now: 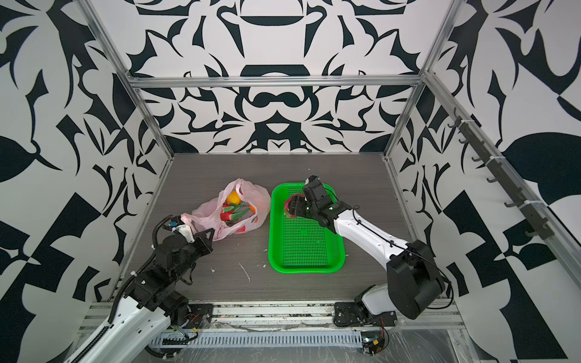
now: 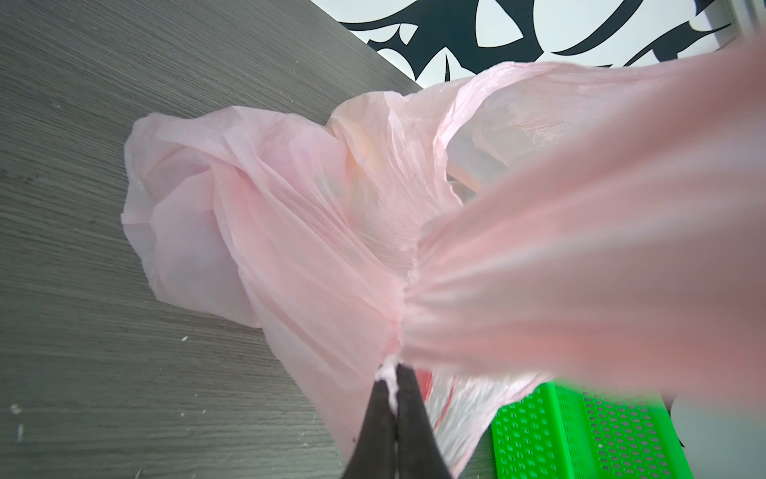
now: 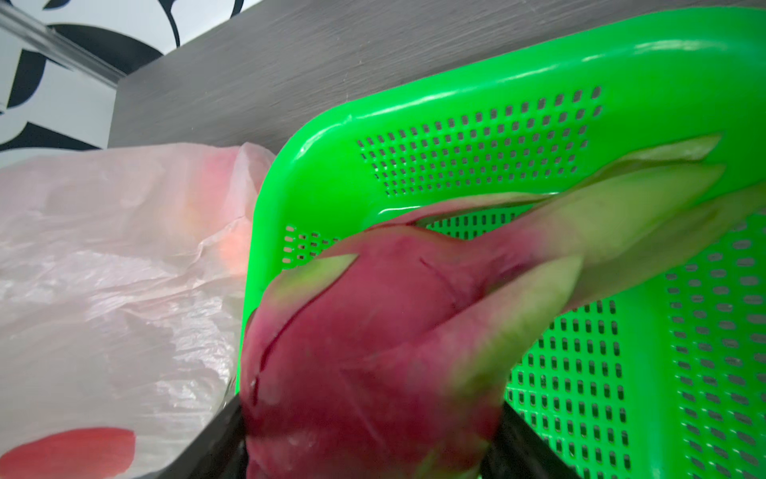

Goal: Untie the knot of the plastic bag and take out the fruit
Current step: Place the fruit in the basket.

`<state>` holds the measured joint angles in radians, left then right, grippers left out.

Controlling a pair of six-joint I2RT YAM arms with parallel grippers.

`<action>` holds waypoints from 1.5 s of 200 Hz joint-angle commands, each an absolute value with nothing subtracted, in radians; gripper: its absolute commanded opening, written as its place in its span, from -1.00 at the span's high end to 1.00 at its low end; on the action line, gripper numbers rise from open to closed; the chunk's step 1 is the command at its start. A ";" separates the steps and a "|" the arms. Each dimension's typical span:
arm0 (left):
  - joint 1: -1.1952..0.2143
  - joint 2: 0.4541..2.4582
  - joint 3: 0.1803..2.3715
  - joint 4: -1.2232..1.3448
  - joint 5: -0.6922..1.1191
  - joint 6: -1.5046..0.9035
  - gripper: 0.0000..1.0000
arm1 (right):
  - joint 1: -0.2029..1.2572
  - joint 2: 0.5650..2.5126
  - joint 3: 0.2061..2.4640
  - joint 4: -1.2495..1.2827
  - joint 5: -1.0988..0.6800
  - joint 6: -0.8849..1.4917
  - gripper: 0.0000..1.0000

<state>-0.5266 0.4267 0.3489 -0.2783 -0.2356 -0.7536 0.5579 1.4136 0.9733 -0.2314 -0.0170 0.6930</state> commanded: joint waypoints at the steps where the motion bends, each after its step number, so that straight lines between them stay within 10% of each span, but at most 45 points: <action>1: -0.529 0.428 0.362 -0.284 -0.238 -0.747 1.00 | 0.557 1.408 0.964 -0.151 0.044 0.742 0.76; 157: -0.529 0.455 0.348 -0.258 -0.233 -0.758 1.00 | 0.559 1.532 0.909 -0.031 0.118 0.881 0.72; 300: -0.529 0.482 0.333 -0.230 -0.228 -0.767 1.00 | 0.559 1.669 0.955 -0.006 0.110 0.891 0.28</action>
